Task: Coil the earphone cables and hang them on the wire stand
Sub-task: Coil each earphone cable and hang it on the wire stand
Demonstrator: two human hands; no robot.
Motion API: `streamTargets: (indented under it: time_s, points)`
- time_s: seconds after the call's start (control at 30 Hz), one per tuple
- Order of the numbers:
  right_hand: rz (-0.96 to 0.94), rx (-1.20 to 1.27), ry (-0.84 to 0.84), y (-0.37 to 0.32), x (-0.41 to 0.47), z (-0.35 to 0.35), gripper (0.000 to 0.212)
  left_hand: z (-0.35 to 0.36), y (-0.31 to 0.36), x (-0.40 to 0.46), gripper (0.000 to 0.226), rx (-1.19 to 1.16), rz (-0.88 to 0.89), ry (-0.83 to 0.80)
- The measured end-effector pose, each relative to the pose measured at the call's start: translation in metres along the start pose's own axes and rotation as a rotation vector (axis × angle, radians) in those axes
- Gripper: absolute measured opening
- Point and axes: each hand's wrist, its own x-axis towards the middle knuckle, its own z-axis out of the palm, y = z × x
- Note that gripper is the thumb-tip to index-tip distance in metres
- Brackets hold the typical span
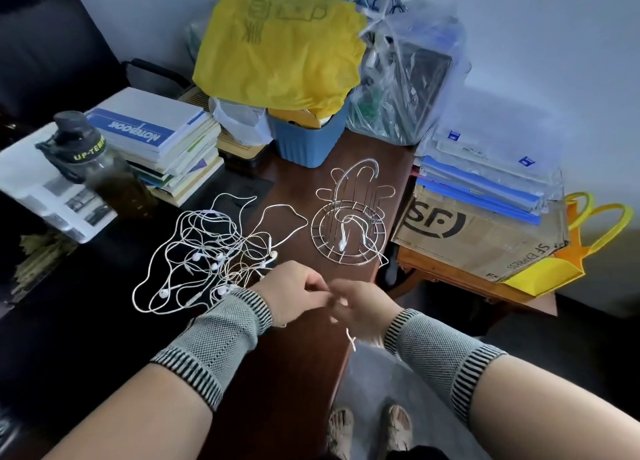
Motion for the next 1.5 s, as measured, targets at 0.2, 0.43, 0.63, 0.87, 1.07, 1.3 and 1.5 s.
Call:
streamTargets:
  time_s: [0.2, 0.43, 0.63, 0.87, 1.07, 1.3, 1.5]
  points:
    - [0.227, 0.204, 0.083, 0.020, -0.004, -0.017, 0.029, -0.030, -0.016, -0.002, 0.017, -0.033, -0.093, 0.082]
    - [0.457, -0.015, 0.127, 0.068, -0.009, -0.031, 0.034, -0.067, -0.035, -0.003, 0.018, -0.036, -0.165, 0.201]
    - [0.298, 0.014, 0.036, 0.057, -0.008, -0.026, 0.053, -0.059, -0.012, 0.004, 0.016, -0.048, -0.096, 0.144]
    - [0.143, 0.550, 0.049, 0.009, 0.004, -0.027, 0.015, -0.011, 0.014, 0.022, 0.012, -0.223, 0.045, 0.042]
    - [0.291, 0.393, 0.207, 0.042, -0.005, -0.045, 0.036, -0.014, 0.003, 0.038, 0.020, -0.348, -0.109, 0.067]
    - [0.366, -0.008, 0.311, 0.077, -0.002, -0.039, 0.047, 0.002, 0.004, 0.081, 0.025, -0.493, -0.234, 0.424]
    - [0.454, -0.215, 0.089, 0.086, 0.009, -0.045, 0.033, 0.023, 0.017, 0.102, 0.028, -0.590, -0.291, 0.520]
